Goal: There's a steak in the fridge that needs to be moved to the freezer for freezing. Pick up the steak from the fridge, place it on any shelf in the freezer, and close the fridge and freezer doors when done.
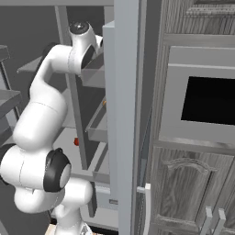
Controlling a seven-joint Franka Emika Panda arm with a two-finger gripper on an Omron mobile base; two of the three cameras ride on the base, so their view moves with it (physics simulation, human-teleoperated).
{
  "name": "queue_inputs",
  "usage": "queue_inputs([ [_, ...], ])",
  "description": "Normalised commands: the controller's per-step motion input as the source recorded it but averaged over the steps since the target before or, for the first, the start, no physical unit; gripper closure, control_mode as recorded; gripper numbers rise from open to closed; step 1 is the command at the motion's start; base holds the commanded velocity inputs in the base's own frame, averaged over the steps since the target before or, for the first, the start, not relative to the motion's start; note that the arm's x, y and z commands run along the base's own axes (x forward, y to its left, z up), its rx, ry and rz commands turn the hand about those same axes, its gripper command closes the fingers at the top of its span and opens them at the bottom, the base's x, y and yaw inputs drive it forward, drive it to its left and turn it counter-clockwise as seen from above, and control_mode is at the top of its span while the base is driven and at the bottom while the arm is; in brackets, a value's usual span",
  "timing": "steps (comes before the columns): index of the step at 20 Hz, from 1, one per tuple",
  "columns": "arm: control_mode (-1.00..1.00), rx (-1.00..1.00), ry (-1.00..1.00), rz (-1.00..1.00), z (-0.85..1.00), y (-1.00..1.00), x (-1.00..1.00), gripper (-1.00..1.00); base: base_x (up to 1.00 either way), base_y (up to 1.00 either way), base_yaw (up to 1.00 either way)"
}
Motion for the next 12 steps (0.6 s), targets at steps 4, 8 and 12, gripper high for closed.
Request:
queue_inputs([
  [4,-1.00,-0.04,0.00,0.05,-0.19,0.00,0.16,1.00,0.00,0.00,0.00],
  [8,-1.00,-0.04,0.00,0.02,-0.08,0.00,0.26,1.00,0.00,0.00,0.00],
  [12,-1.00,-0.02,0.00,0.02,-0.03,0.00,0.28,1.00,0.00,0.00,0.00],
])
